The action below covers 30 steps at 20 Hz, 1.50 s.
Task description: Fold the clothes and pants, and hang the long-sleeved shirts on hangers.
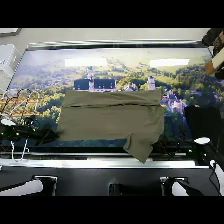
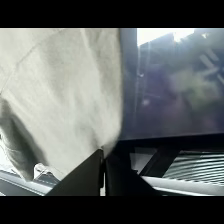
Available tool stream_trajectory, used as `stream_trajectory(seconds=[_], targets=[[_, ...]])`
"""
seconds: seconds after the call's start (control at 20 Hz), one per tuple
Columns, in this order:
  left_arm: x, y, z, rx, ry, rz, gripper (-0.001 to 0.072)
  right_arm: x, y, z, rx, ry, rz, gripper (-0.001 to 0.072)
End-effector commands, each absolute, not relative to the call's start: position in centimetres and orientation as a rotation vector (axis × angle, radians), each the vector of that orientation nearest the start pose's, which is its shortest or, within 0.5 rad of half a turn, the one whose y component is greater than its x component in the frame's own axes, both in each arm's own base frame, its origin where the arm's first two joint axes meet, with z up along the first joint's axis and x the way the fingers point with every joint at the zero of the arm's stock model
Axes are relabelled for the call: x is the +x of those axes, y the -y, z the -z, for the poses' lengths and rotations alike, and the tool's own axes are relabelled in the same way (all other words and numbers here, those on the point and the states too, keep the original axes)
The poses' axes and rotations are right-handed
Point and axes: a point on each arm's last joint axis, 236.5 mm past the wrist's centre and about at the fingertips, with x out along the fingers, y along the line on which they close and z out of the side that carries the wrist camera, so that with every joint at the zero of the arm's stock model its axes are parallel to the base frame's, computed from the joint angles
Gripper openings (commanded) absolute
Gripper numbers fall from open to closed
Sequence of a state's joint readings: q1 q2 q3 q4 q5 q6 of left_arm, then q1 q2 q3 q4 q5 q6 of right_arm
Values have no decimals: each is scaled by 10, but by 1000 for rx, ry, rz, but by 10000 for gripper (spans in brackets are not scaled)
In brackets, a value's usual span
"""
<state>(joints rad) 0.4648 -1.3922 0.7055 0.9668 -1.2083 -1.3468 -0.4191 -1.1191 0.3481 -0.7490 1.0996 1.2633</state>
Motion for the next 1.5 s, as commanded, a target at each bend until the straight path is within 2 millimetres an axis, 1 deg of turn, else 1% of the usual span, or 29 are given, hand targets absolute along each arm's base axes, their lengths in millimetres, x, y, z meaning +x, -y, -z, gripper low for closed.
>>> stream_trajectory(seconds=[0.0, 0.1, 0.2, 0.3, 0.4, 0.5, 0.65, 0.7, 0.8, 0.9, 0.95, 1.05, 1.1, 1.15, 1.25, 1.35, 1.45], targets=[[261, 10, 113, -914, -1595, 54, 16, 215, -77, 107, 1040, -1476, -134, 28], [258, 13, 109, -915, -1607, 71, 15, 211, -84, 101, 1028, -1485, -200, 27], [260, 10, 100, -898, -1581, 59, 13, 213, -89, 89, 1022, -1454, -248, 25], [265, 5, 83, -885, -1524, 25, 13, 217, -91, 69, 1008, -1393, -272, 25], [264, -3, 63, -866, -1471, -44, 13, 210, -95, 45, 972, -1354, -287, 24], [260, -2, 40, -841, -1426, -48, 13, 198, -97, 19, 953, -1309, -260, 24], [251, 4, 12, -821, -1377, -36, 14, 180, -109, -34, 929, -1206, -271, 23], [251, 5, 5, -820, -1353, -41, 13, 178, -109, -51, 910, -1161, -262, 23], [252, 5, -7, -816, -1315, -43, 14, 179, -102, -72, 875, -1101, -217, 23], [262, 6, -23, -816, -1275, -19, 13, 189, -94, -76, 865, -1092, -202, 23], [272, 6, -33, -803, -1242, -7, 13, 198, -91, -74, 869, -1097, -207, 23], [293, 9, -47, -760, -1192, 18, 13, 221, -85, -62, 877, -1114, -237, 23], [306, 13, -51, -738, -1180, 38, 13, 234, -82, -54, 877, -1125, -259, 23], [318, 17, -52, -721, -1177, 55, 13, 245, -77, -46, 869, -1139, -270, 23], [347, 21, -49, -720, -1163, 58, 14, 275, -59, -35, 843, -1139, -254, 23], [383, 21, -45, -718, -1126, 51, 14, 311, -39, -30, 842, -1128, -220, 23], [412, 25, -36, -708, -1127, 63, 13, 340, -25, -24, 856, -1139, -204, 24]])
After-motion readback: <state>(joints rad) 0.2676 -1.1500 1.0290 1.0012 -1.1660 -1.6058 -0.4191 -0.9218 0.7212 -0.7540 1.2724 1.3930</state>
